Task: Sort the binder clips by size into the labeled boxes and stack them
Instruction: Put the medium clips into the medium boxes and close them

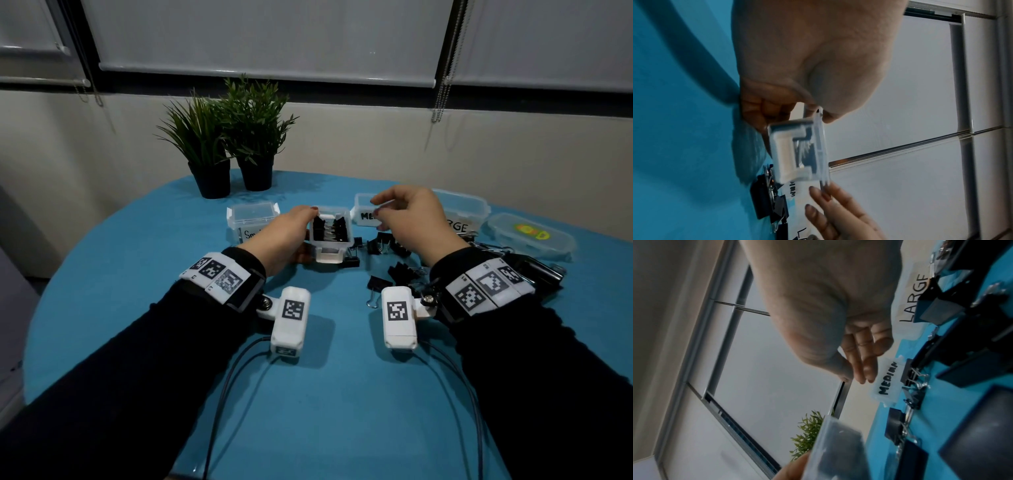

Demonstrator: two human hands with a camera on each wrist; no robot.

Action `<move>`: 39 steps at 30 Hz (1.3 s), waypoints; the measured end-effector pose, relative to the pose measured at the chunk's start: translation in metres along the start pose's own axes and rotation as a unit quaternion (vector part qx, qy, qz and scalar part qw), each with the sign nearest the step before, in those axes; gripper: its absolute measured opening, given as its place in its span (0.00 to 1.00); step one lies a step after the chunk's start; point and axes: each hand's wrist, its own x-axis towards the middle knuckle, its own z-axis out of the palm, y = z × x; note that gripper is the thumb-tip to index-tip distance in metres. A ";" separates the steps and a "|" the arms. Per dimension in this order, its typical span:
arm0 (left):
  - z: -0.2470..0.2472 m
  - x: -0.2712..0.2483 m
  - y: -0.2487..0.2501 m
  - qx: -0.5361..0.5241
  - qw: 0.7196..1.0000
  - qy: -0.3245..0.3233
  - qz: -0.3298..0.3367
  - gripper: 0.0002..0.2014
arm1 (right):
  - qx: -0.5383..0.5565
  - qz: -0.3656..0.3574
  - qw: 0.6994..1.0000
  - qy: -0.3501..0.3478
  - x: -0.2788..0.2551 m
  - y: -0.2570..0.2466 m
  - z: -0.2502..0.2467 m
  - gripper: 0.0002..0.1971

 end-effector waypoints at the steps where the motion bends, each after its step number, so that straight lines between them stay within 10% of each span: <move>1: -0.001 0.001 0.000 0.000 1.000 0.011 0.001 0.17 | -0.022 0.017 0.999 -0.018 0.001 0.003 0.000 0.10; 14: -0.019 -0.007 0.003 0.226 0.966 -0.119 0.037 0.37 | -0.046 -0.081 0.959 -0.267 -0.012 0.004 0.006 0.24; 25: -0.018 -0.014 0.012 0.379 0.920 0.005 0.104 0.39 | -0.008 -0.077 0.983 -0.168 -0.007 0.012 0.028 0.10; 34: -0.017 -0.008 0.009 0.416 0.892 0.059 0.166 0.21 | -0.061 0.014 0.998 -0.005 0.012 0.025 0.010 0.24; 39: -0.018 -0.007 0.009 0.437 0.881 0.066 0.169 0.20 | -0.168 0.016 0.983 -0.068 0.013 0.027 0.006 0.30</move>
